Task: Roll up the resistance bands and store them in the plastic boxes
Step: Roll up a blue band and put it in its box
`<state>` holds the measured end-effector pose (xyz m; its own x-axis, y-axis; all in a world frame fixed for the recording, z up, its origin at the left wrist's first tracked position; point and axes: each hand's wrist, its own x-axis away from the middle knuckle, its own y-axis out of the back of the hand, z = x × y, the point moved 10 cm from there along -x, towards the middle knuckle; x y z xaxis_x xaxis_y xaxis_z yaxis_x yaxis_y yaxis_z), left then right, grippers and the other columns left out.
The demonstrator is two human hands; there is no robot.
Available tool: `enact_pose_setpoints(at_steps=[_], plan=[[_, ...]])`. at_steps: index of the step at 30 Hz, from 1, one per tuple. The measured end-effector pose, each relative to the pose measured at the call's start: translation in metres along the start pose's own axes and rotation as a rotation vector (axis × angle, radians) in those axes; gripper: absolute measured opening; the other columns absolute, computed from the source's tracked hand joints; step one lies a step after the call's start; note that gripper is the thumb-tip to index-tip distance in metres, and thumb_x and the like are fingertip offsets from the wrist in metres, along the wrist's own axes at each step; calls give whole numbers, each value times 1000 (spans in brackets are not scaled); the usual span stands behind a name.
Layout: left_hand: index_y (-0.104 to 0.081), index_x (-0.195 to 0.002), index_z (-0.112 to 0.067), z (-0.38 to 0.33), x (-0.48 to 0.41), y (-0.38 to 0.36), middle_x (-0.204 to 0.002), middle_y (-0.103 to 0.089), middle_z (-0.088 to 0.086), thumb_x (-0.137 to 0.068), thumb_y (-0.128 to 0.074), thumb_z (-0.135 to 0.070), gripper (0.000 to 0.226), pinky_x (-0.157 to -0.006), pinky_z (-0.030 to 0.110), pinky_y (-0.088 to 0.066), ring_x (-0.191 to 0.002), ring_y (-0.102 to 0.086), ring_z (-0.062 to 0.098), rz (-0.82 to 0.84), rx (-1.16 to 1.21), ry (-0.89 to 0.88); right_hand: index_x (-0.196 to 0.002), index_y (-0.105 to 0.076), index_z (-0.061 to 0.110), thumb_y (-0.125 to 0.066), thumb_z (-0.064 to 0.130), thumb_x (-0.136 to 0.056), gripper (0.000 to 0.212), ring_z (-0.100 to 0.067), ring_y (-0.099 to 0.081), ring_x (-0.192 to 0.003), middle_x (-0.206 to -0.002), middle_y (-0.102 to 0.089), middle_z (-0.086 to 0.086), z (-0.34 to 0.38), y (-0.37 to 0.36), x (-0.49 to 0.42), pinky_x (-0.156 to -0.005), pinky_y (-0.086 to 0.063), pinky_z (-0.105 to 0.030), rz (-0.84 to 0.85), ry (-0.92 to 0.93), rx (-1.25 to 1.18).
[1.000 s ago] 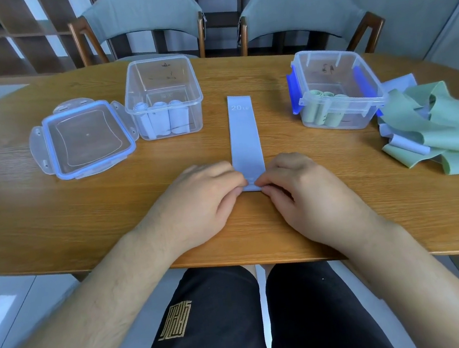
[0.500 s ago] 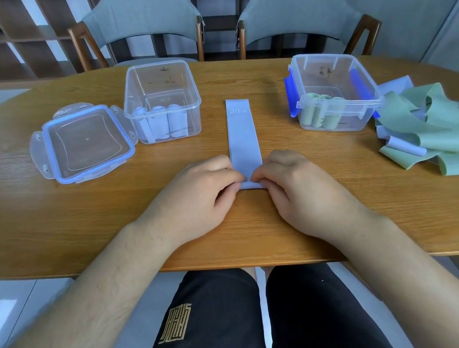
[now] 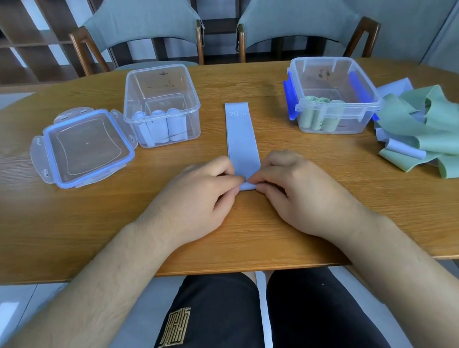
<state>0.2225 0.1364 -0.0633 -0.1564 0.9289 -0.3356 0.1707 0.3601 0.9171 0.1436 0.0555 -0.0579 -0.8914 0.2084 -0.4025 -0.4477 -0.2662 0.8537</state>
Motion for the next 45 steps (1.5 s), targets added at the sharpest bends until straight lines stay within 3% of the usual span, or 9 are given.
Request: enact_pose_setpoints(at_steps=[4,8,11,15,24,27,34,40,45], plan=[[-70,-120,-18,1,-3,-3,-93,-55,-6,-100,-38,-32,40,-86,42,-50,-97,-64,19,31,-1,-13,-102,-71,15,-63,11,-94,13,-17,-59,-96,-97,-67,3,-1,1,-5,-86,-46,-27,25,2,-12],[-71,-118,-17,0,-5,-1,-106,-52,-7,-100,-50,-27,30,-87,40,-50,-94,-59,14,21,14,-29,-97,-73,14,-61,8,-94,13,-18,-59,-92,-93,-66,2,-3,0,-8,-83,-45,-26,22,-1,-13],[-74,-114,-16,1,-7,-1,-128,-52,-7,-99,-52,-26,28,-96,40,-49,-110,-59,11,28,23,-29,-99,-74,12,-59,8,-95,15,-19,-57,-95,-96,-63,0,-4,-1,-8,-84,-40,-22,11,-22,-9],[-71,-119,-22,4,-7,-3,-118,-63,-11,-98,-51,-28,29,-104,34,-41,-116,-57,10,29,0,-16,-105,-74,11,-59,10,-96,18,-19,-56,-100,-100,-62,-3,-1,-1,-3,-83,-46,-26,-4,-39,30],[-66,-116,-27,12,-12,1,-105,-59,-22,-98,-54,-29,21,-84,23,-48,-97,-58,3,-11,120,54,-102,-69,17,-62,11,-93,13,-16,-59,-97,-99,-66,4,-3,2,-8,-84,-48,-29,32,-31,15],[-67,-109,-25,14,-14,2,-101,-59,-19,-97,-57,-29,17,-81,28,-50,-94,-57,2,-24,129,56,-101,-72,13,-59,7,-94,16,-19,-60,-96,-98,-67,0,-6,-1,-13,-82,-48,-30,20,-26,27],[-74,-104,-20,19,-17,-1,-109,-63,-10,-95,-62,-28,17,-91,32,-49,-108,-60,9,-39,155,57,-106,-74,13,-64,9,-91,18,-19,-56,-101,-101,-62,0,-11,-3,-13,-85,-40,-22,31,-41,11],[-77,-109,-20,21,-18,-1,-102,-61,-8,-98,-60,-26,21,-95,32,-50,-116,-59,2,-49,190,58,-99,-72,14,-62,7,-91,14,-20,-61,-94,-95,-66,1,-13,0,-23,-83,-47,-29,42,-21,8],[-77,-101,-19,19,-23,0,-101,-53,-10,-99,-57,-28,22,-80,37,-51,-91,-61,9,-39,166,33,-100,-74,12,-59,4,-93,18,-16,-54,-96,-98,-62,-3,-16,-3,-24,-84,-37,-21,0,-47,-2]])
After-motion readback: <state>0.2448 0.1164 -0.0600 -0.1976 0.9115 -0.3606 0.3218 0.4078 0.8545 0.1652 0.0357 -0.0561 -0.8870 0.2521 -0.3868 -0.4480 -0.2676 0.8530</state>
